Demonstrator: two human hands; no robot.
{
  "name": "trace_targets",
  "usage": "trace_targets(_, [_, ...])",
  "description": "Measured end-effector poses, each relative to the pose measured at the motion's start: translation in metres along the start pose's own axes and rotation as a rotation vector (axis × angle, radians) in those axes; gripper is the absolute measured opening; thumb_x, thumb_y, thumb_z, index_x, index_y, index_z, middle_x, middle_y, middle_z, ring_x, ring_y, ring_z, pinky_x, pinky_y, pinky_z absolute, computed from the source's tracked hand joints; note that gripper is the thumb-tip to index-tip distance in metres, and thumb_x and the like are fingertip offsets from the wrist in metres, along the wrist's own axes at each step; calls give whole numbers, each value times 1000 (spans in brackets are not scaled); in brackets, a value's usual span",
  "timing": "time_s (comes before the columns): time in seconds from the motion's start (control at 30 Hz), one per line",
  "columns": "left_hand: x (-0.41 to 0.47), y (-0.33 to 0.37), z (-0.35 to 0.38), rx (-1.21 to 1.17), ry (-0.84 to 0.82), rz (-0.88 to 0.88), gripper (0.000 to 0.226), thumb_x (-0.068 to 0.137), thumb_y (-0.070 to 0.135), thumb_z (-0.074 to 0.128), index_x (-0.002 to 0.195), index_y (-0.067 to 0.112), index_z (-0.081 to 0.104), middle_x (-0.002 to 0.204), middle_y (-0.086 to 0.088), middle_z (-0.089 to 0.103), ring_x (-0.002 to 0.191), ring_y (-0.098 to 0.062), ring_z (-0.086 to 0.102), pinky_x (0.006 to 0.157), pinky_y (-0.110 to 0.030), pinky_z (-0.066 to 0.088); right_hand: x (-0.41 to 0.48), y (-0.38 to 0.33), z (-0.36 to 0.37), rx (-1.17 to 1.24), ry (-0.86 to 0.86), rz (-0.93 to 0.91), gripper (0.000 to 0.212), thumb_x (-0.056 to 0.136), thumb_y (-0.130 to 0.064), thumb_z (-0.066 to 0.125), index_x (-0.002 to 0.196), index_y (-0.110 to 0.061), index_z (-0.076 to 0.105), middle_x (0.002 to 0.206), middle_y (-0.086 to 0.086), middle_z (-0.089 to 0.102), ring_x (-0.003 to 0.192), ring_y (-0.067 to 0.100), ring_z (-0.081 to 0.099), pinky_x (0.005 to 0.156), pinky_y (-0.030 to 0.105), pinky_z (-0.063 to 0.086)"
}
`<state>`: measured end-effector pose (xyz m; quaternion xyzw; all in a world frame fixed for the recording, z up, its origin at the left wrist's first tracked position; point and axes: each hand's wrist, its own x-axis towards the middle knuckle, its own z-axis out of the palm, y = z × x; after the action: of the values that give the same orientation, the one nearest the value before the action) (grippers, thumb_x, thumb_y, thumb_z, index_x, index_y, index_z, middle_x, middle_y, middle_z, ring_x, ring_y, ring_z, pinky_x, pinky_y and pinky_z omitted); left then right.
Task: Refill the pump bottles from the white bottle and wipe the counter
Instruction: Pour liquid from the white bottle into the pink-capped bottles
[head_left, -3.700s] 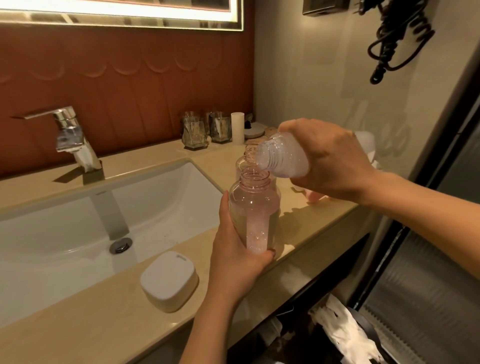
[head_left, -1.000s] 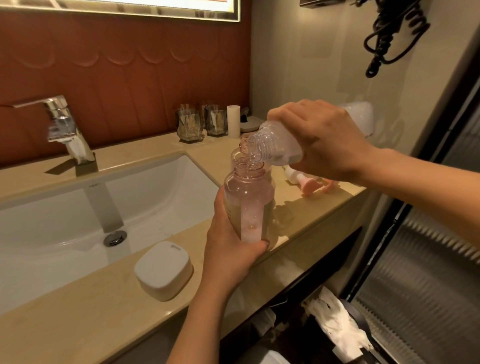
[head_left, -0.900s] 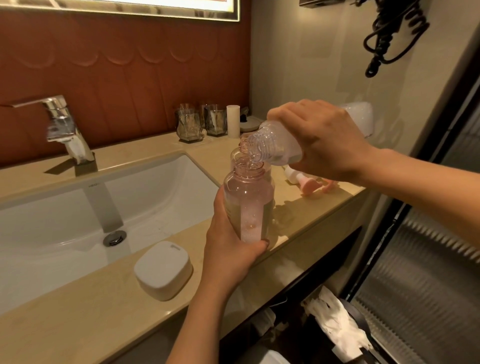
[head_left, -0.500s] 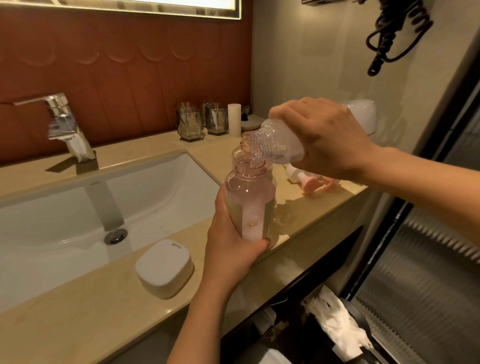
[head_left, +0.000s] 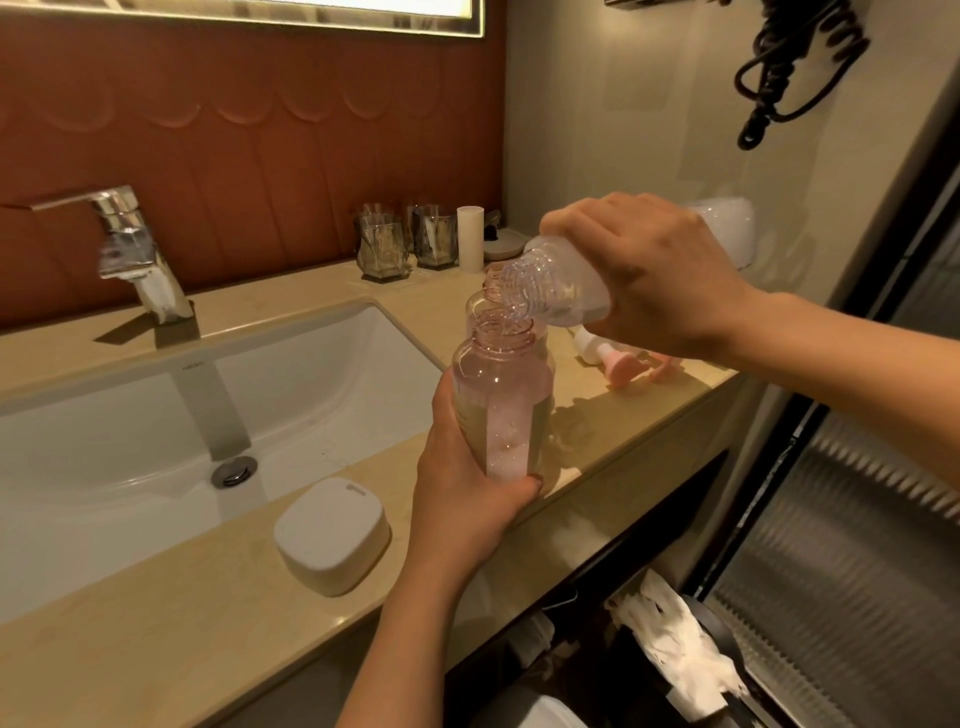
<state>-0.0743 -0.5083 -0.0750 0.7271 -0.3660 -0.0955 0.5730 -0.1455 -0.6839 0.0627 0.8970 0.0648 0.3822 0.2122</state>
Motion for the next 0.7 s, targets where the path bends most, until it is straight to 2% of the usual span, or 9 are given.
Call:
trace_targets(0.17, [0,2,0,10,-3,8,114,61,22,84,141,51,8,115,31,41,107,-1,44,78,-18,39,1,0,1,-14,-3,2,68,61,-22,86,115,-9,46,98,17,64,78,32,60,68,28,34])
trace_targets(0.3, [-1,3,-1,8,-4,8,113,61,20,84,139,53,10,118,30,43,108,-2,46,74,-13,39,0,0,0,-18,-2,9,66,62,-22,86,114,-7,48,97,17,64,77,32,60,68,28,33])
trace_targets(0.47, [-2,3,-1,11,-2,5,112,60,21,84,137,55,10,121,26,45,110,-5,49,78,-19,44,0,-2,-1,-12,-5,17,62,63,-21,85,113,-4,52,95,17,64,75,32,59,65,29,35])
trace_targets(0.63, [-2,3,-1,3,7,13,109,60,19,84,137,53,15,119,26,49,108,-5,51,76,-17,44,0,-2,-2,-15,-7,18,57,66,-24,81,112,-4,54,94,17,63,73,31,58,63,29,34])
trace_targets(0.7, [-2,4,-2,-1,7,17,109,59,21,86,139,50,17,124,23,50,113,-6,51,82,-20,46,0,-2,-2,-19,-13,17,57,66,-24,81,112,-4,53,95,17,63,74,32,59,63,29,35])
